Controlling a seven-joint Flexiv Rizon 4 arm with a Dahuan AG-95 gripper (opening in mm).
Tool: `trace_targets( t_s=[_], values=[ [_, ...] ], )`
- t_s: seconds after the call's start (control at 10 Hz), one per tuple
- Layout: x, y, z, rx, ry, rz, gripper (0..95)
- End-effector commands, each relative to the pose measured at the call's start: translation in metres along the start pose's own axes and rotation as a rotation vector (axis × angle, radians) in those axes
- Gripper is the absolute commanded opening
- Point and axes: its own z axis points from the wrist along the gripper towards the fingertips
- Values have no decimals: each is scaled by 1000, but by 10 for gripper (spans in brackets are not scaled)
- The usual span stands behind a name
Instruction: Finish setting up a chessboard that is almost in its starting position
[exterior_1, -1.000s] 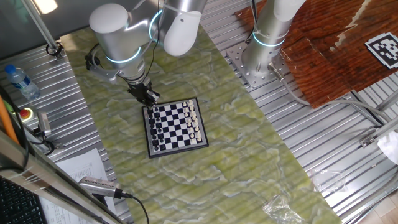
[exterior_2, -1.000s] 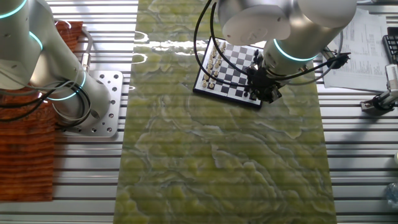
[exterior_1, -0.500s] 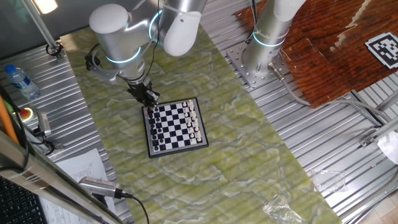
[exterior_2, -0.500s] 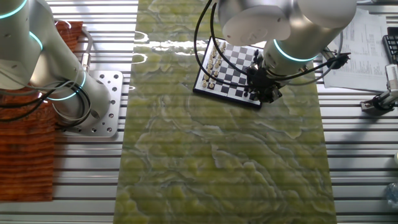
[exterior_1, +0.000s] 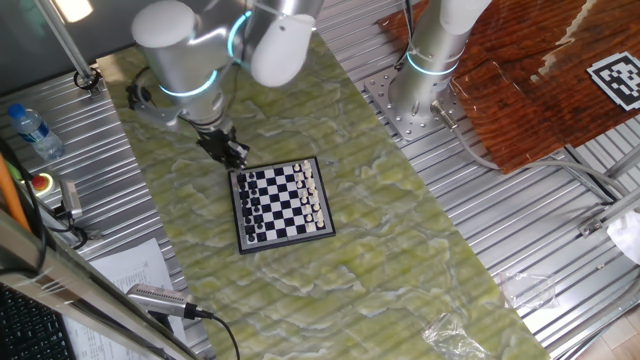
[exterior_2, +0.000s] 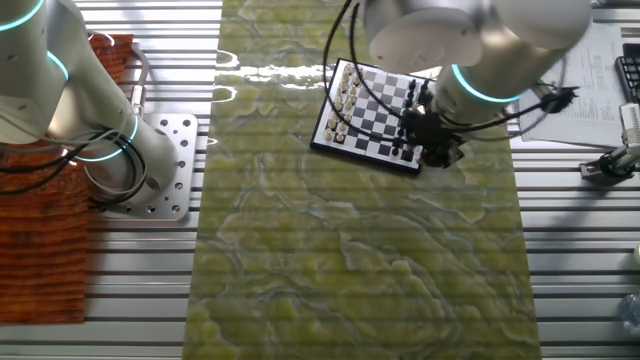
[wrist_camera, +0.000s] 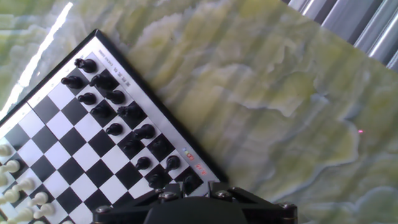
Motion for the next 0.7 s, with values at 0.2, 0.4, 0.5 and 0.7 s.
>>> trace_targets(
  t_s=[0.2,0.4,0.5,0.7],
  values=[
    [11,-10,-15,4,6,-16,0],
    [25,-27,-28,14,12,-34,0],
    [34,-39,-38,83,48,-20,0],
    [47,-57,-55,115,58,83,0]
  ],
)
